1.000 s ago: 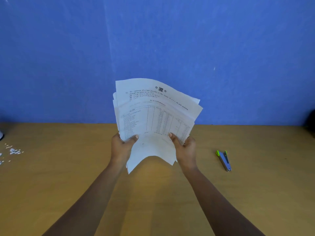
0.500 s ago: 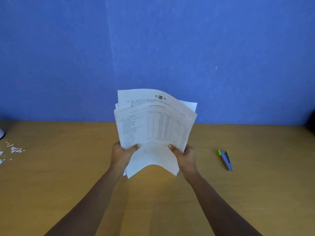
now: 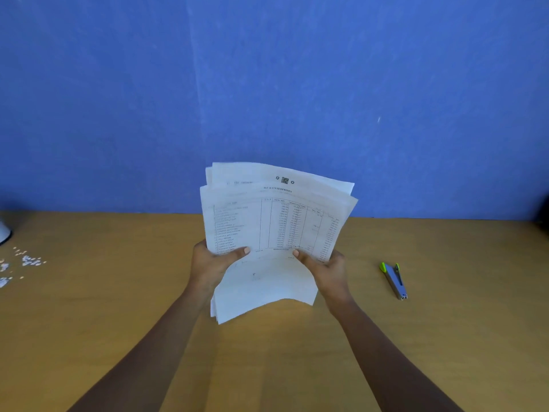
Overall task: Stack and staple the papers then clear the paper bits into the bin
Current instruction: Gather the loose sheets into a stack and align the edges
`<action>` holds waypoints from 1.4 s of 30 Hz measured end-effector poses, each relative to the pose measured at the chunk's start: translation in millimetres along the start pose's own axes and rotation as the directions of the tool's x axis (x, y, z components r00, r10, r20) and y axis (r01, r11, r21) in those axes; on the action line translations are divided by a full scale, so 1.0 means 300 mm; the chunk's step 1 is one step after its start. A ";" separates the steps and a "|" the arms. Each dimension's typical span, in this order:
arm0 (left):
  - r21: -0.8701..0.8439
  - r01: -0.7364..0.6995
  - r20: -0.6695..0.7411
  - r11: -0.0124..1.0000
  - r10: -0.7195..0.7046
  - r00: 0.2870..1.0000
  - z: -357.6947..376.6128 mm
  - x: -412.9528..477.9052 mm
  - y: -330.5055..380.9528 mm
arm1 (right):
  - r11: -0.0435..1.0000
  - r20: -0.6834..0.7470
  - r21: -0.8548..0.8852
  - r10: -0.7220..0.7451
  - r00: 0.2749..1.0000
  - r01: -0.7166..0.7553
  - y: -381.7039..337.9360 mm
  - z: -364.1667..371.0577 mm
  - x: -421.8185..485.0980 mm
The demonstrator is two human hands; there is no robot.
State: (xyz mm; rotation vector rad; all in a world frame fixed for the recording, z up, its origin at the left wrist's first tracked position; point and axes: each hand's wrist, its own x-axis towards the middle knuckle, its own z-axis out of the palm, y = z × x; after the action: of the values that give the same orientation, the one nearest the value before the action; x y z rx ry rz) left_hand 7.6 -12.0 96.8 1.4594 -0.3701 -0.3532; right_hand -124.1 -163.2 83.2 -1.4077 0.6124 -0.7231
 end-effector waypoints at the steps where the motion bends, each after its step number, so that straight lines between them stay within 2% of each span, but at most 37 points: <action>1: 0.005 -0.001 0.003 1.000 0.001 1.000 0.000 0.002 0.003 | 1.000 0.006 0.009 -0.001 1.000 0.001 -0.004 -0.002 0.000; 7: -0.011 0.002 0.040 1.000 -0.002 0.999 -0.013 0.000 0.000 | 0.998 0.015 0.046 -0.033 0.999 0.032 -0.025 -0.002 -0.015; 16: -0.083 -0.063 0.019 0.995 0.064 0.998 -0.011 -0.009 0.013 | 0.991 0.015 0.101 -0.086 0.996 0.084 -0.060 0.002 -0.025; 26: 0.012 -0.048 0.095 0.999 0.047 0.994 -0.023 -0.020 -0.007 | 1.000 0.050 0.011 -0.022 0.999 0.021 -0.015 -0.020 -0.031; 33: -0.039 -0.118 0.074 0.992 0.120 0.990 -0.020 -0.009 0.042 | 0.984 0.034 0.146 -0.103 0.994 0.097 -0.119 -0.015 -0.013; 38: -0.029 -0.159 0.101 0.987 0.161 0.982 -0.001 -0.005 0.056 | 0.975 0.036 0.147 -0.175 0.984 0.168 -0.168 0.008 0.006; 42: -0.048 -0.162 0.052 0.986 0.164 0.985 0.004 -0.003 0.052 | 0.975 0.040 0.114 -0.199 0.979 0.193 -0.175 0.012 0.016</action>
State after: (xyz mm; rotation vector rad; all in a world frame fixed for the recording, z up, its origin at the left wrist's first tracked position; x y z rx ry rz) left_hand 6.4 -11.4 112.4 1.3688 -0.5206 -0.2689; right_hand -122.7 -165.5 136.1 -1.3923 0.3904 -0.8612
